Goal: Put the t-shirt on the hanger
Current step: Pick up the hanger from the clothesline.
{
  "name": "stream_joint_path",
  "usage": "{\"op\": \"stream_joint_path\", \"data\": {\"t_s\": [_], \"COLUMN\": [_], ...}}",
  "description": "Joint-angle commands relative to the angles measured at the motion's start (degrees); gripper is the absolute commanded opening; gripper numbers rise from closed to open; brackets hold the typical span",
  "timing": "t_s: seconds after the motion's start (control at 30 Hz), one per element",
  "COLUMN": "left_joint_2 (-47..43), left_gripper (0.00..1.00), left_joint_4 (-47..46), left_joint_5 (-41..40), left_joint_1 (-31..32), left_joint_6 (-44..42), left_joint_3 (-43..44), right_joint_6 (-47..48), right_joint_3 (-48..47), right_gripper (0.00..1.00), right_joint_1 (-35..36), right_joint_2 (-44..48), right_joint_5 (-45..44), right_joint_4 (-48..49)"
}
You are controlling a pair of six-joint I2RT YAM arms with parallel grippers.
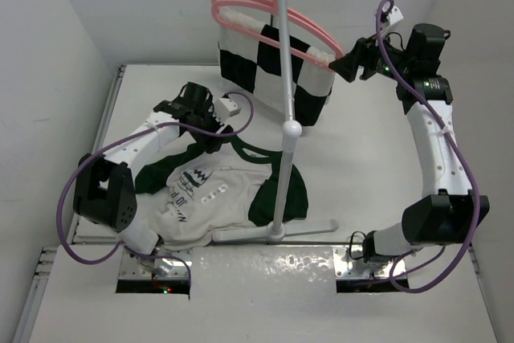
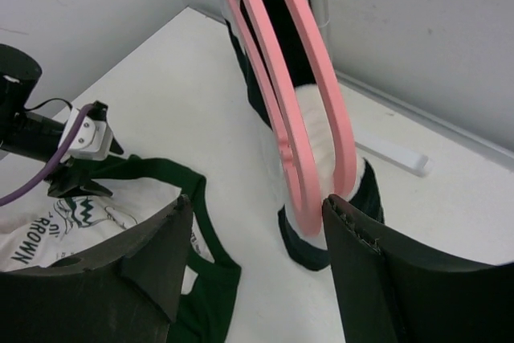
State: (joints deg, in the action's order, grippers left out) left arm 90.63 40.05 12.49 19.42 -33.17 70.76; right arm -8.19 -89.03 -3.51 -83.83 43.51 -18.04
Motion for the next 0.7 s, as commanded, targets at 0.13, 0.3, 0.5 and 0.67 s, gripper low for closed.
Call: {"op": "stream_joint_path", "data": {"t_s": [0.13,0.3,0.5,0.67], "left_joint_2": [-3.0,-4.0,-4.6,-4.8], "left_gripper": [0.68,0.68,0.69,0.69], "left_joint_4": [-1.6,-1.9,-2.5,-3.7], "left_joint_5": [-0.3,-0.6,-1.0,-1.4], "left_joint_1": [0.2,0.2,0.2,0.2], "left_joint_6": [-1.2,-1.2,-1.8,-1.5], "left_joint_3": [-0.4,-1.3,-2.8,-3.3], "right_joint_6": [-1.4,-3.9,-3.0,-0.3], "right_joint_3": [0.0,0.4,-1.2,-7.3], "right_gripper": [0.64,0.6,0.57,0.56], "right_joint_1": [0.5,0.5,2.0,3.1], "right_joint_2": [-1.4,-2.9,-4.0,-8.5], "right_joint_5": [2.2,5.6,6.9,6.2], "right_joint_4": [2.0,4.0,3.5,0.0]}}
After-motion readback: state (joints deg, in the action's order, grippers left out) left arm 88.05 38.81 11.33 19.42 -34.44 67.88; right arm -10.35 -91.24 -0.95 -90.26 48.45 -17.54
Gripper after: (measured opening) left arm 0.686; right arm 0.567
